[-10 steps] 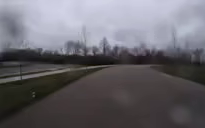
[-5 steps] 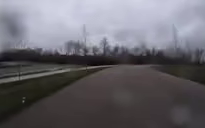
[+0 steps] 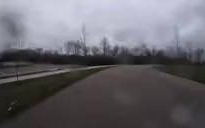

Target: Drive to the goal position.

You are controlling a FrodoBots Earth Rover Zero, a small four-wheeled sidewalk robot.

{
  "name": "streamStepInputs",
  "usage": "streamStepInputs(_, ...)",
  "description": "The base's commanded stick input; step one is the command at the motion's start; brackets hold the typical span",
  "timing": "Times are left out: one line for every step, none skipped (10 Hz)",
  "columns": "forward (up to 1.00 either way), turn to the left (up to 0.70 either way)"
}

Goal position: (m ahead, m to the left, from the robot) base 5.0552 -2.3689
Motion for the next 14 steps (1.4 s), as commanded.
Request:
streamStepInputs(0.70,-0.35)
streamStepInputs(0.70,-0.35)
streamStepInputs(0.70,-0.35)
streamStepInputs(0.70,-0.35)
streamStepInputs(0.70,-0.35)
streamStepInputs(0.70,-0.35)
streamStepInputs(0.70,-0.28)
streamStepInputs(0.70,-0.11)
streamStepInputs(0.70,0.00)
streamStepInputs(0.70,0.00)
streamStepInputs(0.70,0.00)
streamStepInputs(0.70,0.00)
streamStepInputs(0.70,0.00)
streamStepInputs(0.70,0.00)
